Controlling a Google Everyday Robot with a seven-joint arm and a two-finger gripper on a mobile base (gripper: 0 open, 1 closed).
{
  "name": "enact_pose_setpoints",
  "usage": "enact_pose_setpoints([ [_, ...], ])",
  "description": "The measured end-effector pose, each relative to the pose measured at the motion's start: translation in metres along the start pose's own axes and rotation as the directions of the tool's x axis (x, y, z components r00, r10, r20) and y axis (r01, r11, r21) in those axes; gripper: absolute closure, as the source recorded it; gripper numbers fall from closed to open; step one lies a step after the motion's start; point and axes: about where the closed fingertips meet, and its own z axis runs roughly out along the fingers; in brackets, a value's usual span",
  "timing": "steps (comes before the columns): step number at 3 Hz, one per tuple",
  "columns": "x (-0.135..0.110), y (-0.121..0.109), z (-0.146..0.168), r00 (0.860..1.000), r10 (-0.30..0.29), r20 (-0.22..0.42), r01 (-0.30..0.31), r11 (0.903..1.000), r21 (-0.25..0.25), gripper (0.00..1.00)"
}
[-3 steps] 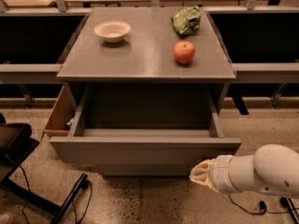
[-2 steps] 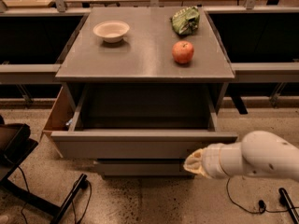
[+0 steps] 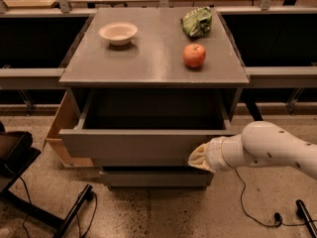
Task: Close top drawer
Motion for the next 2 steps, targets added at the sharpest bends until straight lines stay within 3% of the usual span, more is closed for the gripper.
enact_pose_setpoints([
  [1,-0.0064,-0.0329,0.015,0.999,-0.048,0.0,0.048,0.9988,0.005,1.0],
  [2,-0.0082,-0.041,0.0187,0.998,-0.06,0.001,0.06,0.9982,0.007,1.0],
])
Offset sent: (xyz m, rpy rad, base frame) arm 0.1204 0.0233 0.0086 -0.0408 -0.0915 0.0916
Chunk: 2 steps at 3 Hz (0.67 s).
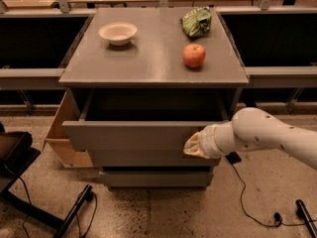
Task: Close top drawer
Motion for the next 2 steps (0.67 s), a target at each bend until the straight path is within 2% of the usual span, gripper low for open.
enact_pose_setpoints([
  [1,-0.0019,-0.0247,0.0116,1.0,-0.021,0.001,0.021,0.9998,0.003,1.0],
  [2,-0.0025,-0.0327,0.0157,1.0,-0.028,0.001,0.028,0.9996,0.004,1.0],
])
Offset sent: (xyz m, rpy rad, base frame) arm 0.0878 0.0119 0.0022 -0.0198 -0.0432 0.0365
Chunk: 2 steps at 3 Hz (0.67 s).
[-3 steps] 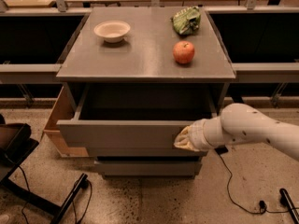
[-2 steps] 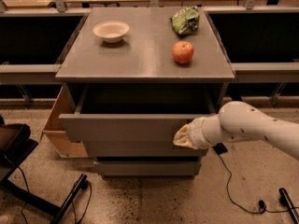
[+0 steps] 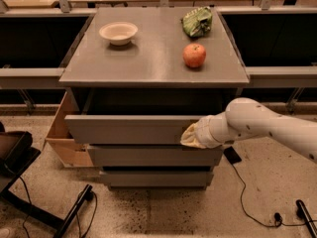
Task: Close top drawer
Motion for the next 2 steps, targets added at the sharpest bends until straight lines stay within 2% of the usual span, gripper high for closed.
enact_pose_setpoints([
  [1,0.0,-0.015,0.008,1.0,-0.011,-0.001,0.011,0.9999,0.001,1.0],
  [2,0.0,-0.028,0.017,1.0,0.0,0.013,0.0,0.9999,-0.016,0.81],
])
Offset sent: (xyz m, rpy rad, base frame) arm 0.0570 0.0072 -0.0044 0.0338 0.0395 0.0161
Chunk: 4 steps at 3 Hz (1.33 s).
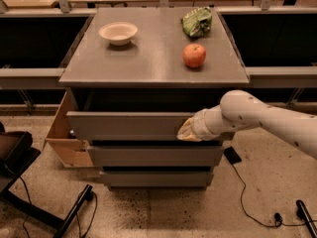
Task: Close top drawer
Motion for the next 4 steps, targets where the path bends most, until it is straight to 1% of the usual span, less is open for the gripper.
enact_pose_setpoints([
  [3,-0.0001,0.0009,-0.0001,1.0,0.0,0.001,0.0,1.0,-0.001,0.11],
  [4,-0.0002,0.0009,-0.0001,1.0,0.0,0.001,0.0,1.0,-0.001,0.0],
])
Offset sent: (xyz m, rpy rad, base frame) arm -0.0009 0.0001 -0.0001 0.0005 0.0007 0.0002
